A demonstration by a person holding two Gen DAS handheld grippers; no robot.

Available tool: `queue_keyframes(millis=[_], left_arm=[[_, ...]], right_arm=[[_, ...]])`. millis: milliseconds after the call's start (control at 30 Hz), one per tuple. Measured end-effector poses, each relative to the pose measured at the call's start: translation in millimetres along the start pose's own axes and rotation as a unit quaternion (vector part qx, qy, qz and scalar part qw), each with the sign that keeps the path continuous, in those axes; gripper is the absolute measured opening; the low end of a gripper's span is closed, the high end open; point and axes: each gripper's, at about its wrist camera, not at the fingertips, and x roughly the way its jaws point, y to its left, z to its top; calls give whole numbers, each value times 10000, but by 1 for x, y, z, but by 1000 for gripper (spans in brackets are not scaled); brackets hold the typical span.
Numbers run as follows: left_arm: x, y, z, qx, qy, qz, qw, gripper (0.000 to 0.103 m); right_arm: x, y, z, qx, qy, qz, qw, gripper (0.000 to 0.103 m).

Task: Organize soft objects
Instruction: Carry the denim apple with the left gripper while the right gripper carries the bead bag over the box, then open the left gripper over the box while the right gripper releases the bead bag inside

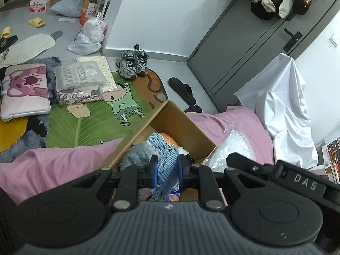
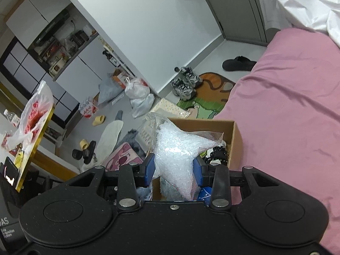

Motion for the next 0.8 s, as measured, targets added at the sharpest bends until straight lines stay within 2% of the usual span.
queue_keyframes(millis=[200, 433, 633, 700, 767, 800], left_arm=[[9, 10, 7, -85, 85, 16, 9999, 17], [20, 18, 14, -86, 160, -85, 9998, 18], [29, 24, 16, -135, 228, -97, 9996, 18], [31, 24, 16, -130, 249, -100, 9996, 18], [33, 23, 18, -118, 264, -110, 9995, 18], [34, 22, 19, -102, 271, -116, 9995, 18]], right_arm=[[11, 1, -10, 59, 236, -19, 9997, 37], [24, 4, -36, 28, 738, -78, 9972, 39], [29, 9, -37, -86, 816, -172, 9965, 39], [34, 6, -37, -31, 925, -215, 9955, 43], [36, 3, -37, 102, 1013, -253, 9945, 62], [34, 1, -36, 161, 971, -241, 9949, 66]])
